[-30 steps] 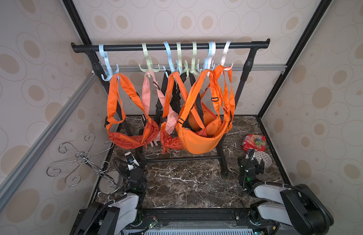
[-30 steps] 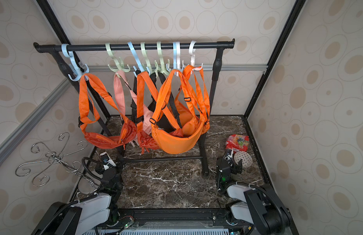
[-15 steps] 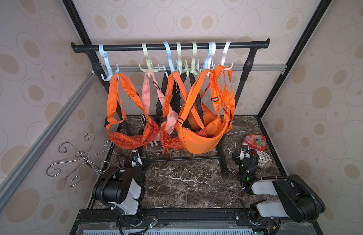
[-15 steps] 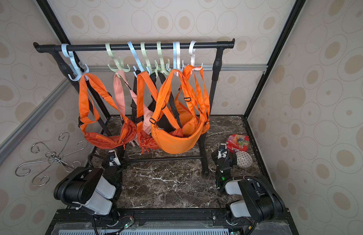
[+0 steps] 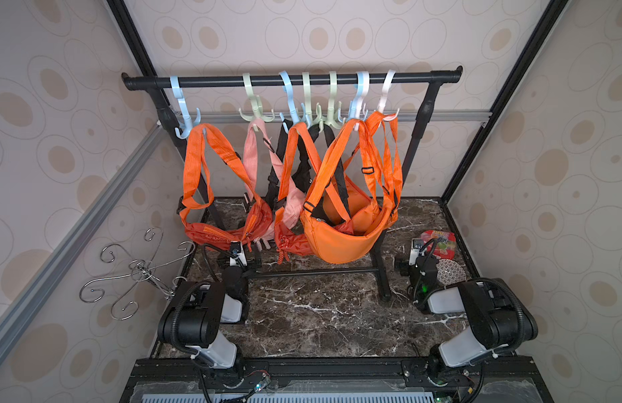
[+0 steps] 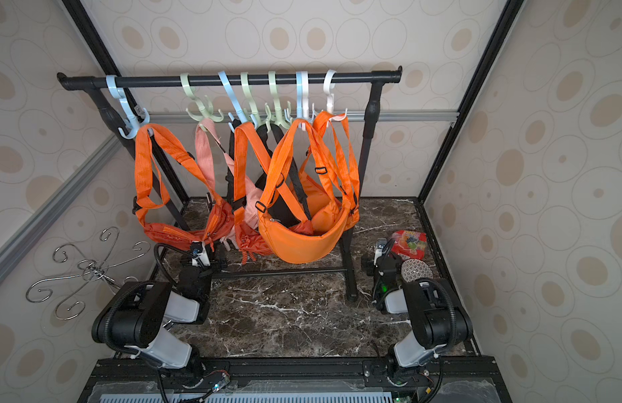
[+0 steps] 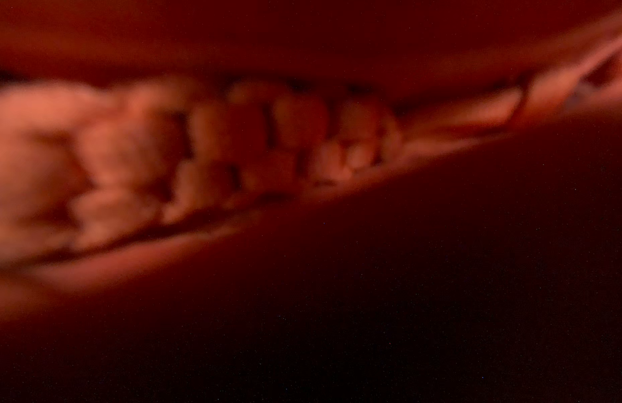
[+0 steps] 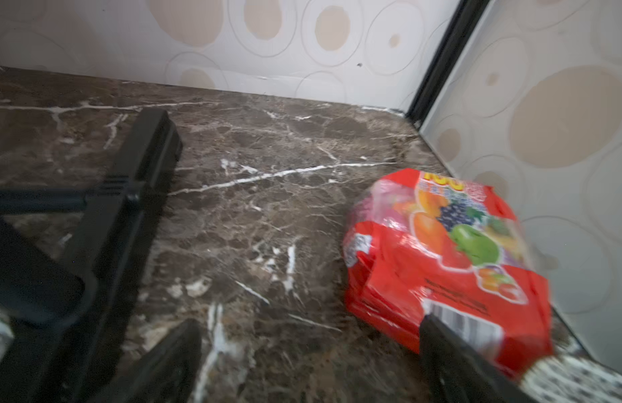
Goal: Hang the bag on a hook
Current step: Reset both arms
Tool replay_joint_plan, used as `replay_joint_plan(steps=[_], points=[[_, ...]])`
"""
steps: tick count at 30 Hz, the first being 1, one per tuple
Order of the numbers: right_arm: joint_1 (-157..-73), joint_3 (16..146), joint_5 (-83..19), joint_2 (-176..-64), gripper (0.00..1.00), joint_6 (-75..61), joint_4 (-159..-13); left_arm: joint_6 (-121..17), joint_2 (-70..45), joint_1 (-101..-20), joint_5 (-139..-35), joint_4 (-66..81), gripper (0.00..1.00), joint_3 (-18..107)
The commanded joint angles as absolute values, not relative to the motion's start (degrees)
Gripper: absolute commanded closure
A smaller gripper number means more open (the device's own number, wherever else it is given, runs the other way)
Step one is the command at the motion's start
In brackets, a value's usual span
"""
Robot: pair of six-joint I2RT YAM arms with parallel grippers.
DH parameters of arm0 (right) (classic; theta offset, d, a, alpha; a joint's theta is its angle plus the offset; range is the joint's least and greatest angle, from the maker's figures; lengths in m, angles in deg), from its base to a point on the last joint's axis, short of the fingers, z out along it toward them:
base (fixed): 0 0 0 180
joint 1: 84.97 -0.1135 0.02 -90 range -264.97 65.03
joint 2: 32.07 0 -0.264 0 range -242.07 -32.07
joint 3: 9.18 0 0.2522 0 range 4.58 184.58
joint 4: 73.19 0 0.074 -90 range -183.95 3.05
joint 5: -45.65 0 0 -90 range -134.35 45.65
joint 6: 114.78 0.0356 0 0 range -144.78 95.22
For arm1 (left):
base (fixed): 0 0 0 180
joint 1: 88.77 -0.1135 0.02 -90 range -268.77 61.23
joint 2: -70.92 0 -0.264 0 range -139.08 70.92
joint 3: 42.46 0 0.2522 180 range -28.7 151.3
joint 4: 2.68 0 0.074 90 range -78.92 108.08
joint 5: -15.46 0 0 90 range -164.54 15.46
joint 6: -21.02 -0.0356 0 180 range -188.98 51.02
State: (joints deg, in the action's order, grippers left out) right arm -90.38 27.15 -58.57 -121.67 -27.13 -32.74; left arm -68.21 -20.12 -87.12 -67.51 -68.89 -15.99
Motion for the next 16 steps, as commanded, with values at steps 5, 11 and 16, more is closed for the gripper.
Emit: replay_joint_plan(steps=[5, 11, 16], points=[[-88.3, 27.5, -54.0, -121.0, 0.01, -24.8, -37.3, -68.2, -19.6, -87.4, -69.3, -66.8, 0.0, -15.8], [-88.3, 28.0, -54.0, -120.3, 0.01, -24.6, -39.4, -68.7, -19.8, -87.0, -69.4, -66.3, 0.0, -15.4], [-88.2, 28.3, -54.0, -120.1, 0.01, -24.5, -40.7, -68.7, -19.6, -87.2, -70.0, -66.7, 0.0, -15.8]])
